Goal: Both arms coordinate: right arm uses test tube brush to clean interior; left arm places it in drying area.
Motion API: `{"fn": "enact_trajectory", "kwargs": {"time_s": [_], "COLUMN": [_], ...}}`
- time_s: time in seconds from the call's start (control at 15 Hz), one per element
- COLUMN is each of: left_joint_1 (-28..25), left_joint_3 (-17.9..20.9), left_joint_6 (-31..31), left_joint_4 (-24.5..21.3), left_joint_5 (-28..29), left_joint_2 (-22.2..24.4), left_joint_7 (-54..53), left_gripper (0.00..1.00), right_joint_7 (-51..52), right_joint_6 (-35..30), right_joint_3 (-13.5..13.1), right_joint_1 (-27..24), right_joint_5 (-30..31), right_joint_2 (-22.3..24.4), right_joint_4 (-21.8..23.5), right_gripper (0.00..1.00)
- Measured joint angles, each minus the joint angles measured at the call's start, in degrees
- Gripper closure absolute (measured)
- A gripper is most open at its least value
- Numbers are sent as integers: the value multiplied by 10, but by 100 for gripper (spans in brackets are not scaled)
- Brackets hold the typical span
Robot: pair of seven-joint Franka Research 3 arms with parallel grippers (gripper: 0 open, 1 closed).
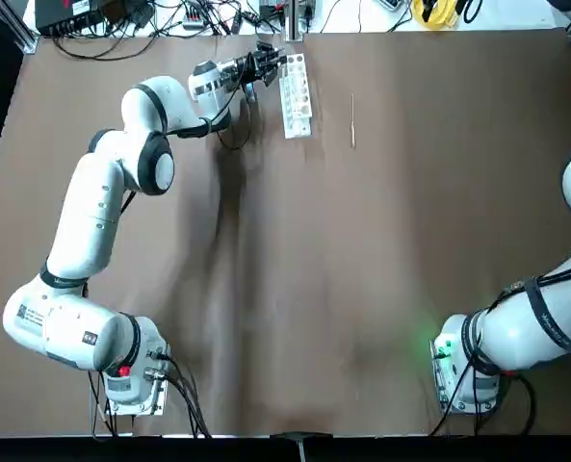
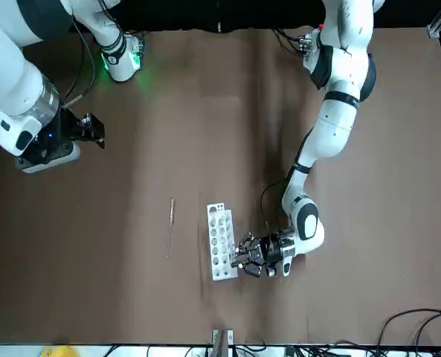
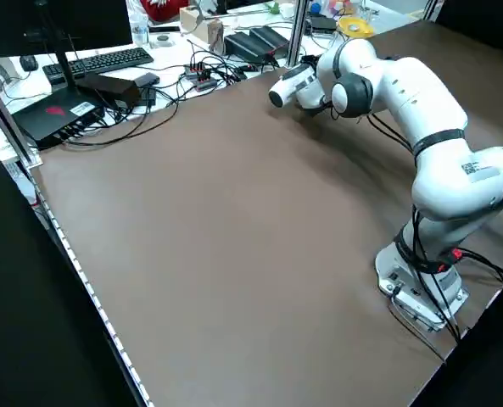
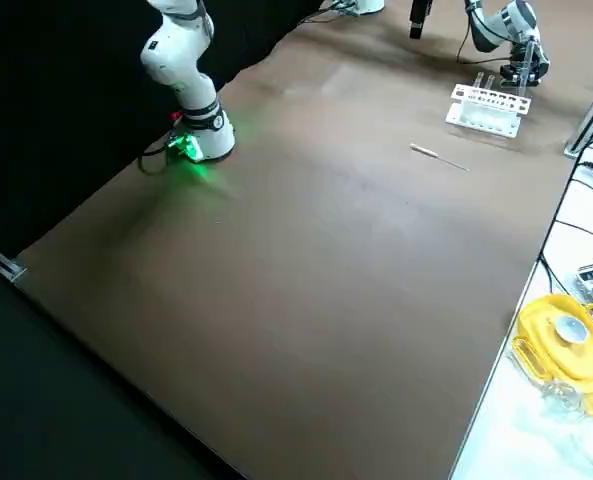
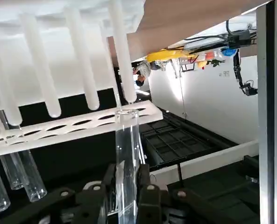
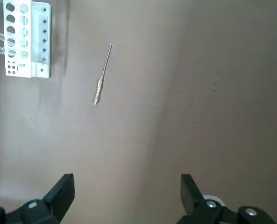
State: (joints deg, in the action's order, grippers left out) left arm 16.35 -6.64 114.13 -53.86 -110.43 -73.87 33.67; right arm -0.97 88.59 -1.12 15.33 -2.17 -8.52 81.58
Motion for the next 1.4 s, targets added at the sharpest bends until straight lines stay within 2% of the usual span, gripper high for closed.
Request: {"fn": "enact_trajectory", "kwargs": {"time_s": [1.4], "left_joint_1": [0], "left_joint_3": [1], "left_joint_6": [16], "left_joint_4": [6], "left_joint_5": [-14], "left_joint_2": [0], "left_joint_7": [-11], "left_gripper": [76], "right_joint_7": [0], "right_joint_6": [0], "right_joint_3": [0], "right_joint_1": [0], "right_joint_5": [0], "right_joint_2": [0], "right_joint_4": [0], "right_gripper": [0]}}
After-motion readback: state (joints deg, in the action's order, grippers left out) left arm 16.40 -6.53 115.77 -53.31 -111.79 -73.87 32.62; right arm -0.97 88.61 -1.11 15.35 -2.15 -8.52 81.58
